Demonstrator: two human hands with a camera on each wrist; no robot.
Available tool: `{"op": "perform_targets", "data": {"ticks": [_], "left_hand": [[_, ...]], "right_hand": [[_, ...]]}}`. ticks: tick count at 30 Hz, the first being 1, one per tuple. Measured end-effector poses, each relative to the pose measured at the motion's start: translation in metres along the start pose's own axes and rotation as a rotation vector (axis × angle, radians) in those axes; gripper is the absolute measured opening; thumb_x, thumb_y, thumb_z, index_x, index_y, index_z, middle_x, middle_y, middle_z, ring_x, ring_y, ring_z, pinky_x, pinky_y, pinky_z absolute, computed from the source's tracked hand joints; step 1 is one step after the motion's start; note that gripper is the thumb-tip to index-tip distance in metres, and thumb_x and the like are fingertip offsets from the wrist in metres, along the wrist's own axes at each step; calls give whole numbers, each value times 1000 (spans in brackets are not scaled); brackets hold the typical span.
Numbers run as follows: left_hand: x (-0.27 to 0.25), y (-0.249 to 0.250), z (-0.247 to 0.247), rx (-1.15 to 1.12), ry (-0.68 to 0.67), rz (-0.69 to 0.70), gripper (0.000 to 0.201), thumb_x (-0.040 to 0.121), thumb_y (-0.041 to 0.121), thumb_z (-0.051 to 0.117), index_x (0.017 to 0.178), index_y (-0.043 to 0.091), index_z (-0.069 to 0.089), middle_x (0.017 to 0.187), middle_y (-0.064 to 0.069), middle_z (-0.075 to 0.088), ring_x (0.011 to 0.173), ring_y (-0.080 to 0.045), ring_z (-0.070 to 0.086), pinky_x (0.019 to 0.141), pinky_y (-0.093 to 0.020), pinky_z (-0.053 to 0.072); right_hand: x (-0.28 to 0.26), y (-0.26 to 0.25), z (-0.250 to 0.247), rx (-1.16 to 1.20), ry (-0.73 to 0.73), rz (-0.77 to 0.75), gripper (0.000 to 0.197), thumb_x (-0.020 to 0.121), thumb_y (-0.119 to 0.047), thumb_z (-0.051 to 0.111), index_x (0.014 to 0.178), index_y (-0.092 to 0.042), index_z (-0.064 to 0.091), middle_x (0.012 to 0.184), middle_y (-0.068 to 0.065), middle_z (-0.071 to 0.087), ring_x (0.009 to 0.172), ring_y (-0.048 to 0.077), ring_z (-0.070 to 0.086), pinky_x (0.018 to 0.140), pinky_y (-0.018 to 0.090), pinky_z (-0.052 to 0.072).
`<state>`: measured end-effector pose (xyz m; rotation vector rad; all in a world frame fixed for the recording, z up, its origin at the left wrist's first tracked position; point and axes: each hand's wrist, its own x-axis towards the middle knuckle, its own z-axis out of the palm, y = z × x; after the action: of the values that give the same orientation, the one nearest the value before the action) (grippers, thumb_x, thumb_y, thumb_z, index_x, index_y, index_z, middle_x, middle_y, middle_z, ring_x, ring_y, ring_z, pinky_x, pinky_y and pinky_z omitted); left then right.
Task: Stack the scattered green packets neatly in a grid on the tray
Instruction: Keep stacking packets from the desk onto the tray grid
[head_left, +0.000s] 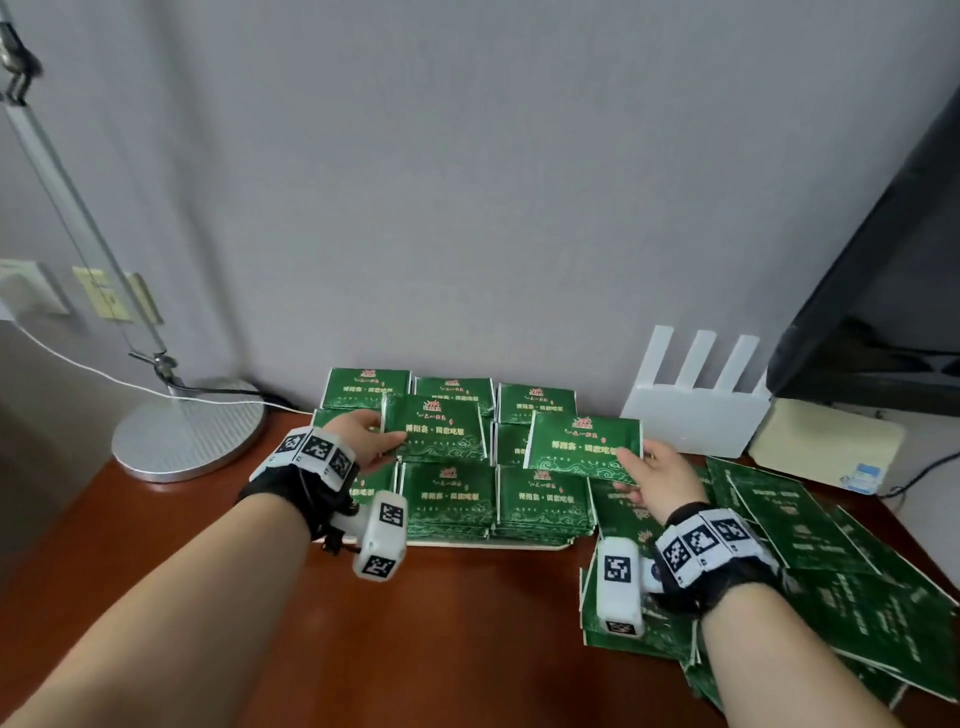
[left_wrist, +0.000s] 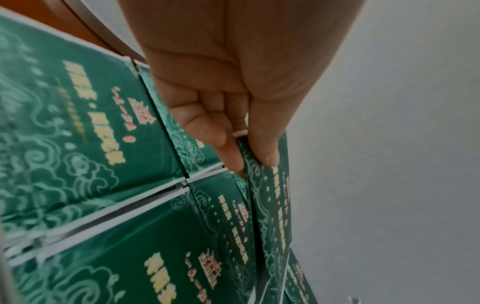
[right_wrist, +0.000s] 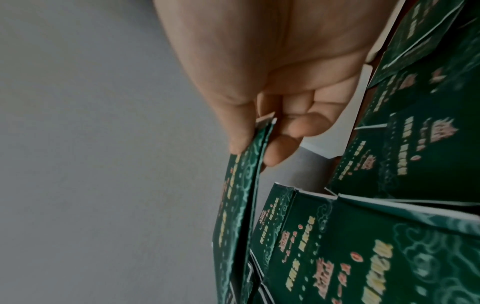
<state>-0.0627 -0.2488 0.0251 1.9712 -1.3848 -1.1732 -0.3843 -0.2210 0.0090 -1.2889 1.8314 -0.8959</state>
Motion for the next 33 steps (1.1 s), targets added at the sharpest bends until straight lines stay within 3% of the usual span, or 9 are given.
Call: {"op": "perform_targets", "data": {"ticks": [4, 9, 13, 16, 19, 22, 24, 26, 33], "left_hand": [[29, 5, 14, -38, -30, -53, 8, 88, 19, 60, 90, 11, 58, 78, -3, 62, 64, -10, 60, 55, -18, 55], [55, 2, 26, -21, -30, -124, 26, 89, 8, 57, 113, 0, 57, 84, -7, 62, 64, -9, 61, 42, -12, 49], [63, 0, 29, 113, -4, -131, 29, 87, 12, 59, 115, 4, 58, 103, -8, 64, 79, -13, 65, 62, -21, 57], [63, -4, 28, 201, 25, -94, 27, 87, 17, 61, 112, 11, 58, 91, 1, 64, 68, -4, 61, 50, -14, 48], [65, -7, 28, 207, 25, -94, 25, 86, 17, 62, 110, 10, 60, 80, 4, 62, 67, -3, 61, 53, -15, 50], [66, -7, 28, 215, 26, -103, 22, 86, 15, 63, 107, 8, 62, 89, -5, 70, 80, -16, 68, 73, -31, 58], [66, -5, 28, 197, 28, -102, 20, 86, 13, 64, 105, 7, 63, 94, -9, 70, 85, -20, 69, 80, -35, 57], [65, -4, 28, 169, 32, -103, 20, 85, 11, 64, 104, 7, 63, 97, -9, 69, 86, -19, 69, 80, -34, 57], [63, -5, 28, 186, 39, -96, 21, 84, 10, 64, 105, 9, 61, 97, -6, 66, 86, -18, 67, 75, -28, 57]], "right_hand": [[38, -4, 17, -14, -62, 17, 11, 94, -21, 48, 102, -14, 53, 93, 1, 60, 67, 11, 62, 36, 13, 36], [66, -1, 32, -70, -114, 32, 3, 95, -19, 48, 96, -18, 51, 87, -5, 59, 66, 7, 58, 43, 12, 39], [78, 4, 39, -234, -135, 25, 19, 93, -23, 52, 107, -13, 59, 92, 0, 60, 75, 13, 57, 67, 23, 42], [81, 9, 44, -268, -128, 47, 24, 91, -25, 55, 109, -11, 61, 101, 3, 63, 87, 20, 57, 82, 31, 47], [81, 8, 46, -296, -107, 34, 24, 91, -26, 54, 109, -11, 61, 97, 1, 59, 84, 17, 52, 75, 25, 40], [82, 8, 47, -326, -107, 21, 20, 91, -25, 54, 105, -13, 62, 83, -4, 60, 76, 17, 52, 65, 24, 37], [83, 8, 50, -347, -112, 24, 15, 90, -24, 55, 100, -14, 61, 79, 3, 62, 76, 23, 58, 67, 27, 43], [84, 9, 53, -344, -110, 23, 18, 90, -25, 56, 102, -13, 60, 86, 9, 67, 83, 28, 63, 76, 32, 49], [83, 11, 52, -355, -107, 38, 36, 91, -22, 55, 125, -11, 50, 89, 4, 63, 80, 20, 58, 72, 27, 43]]}}
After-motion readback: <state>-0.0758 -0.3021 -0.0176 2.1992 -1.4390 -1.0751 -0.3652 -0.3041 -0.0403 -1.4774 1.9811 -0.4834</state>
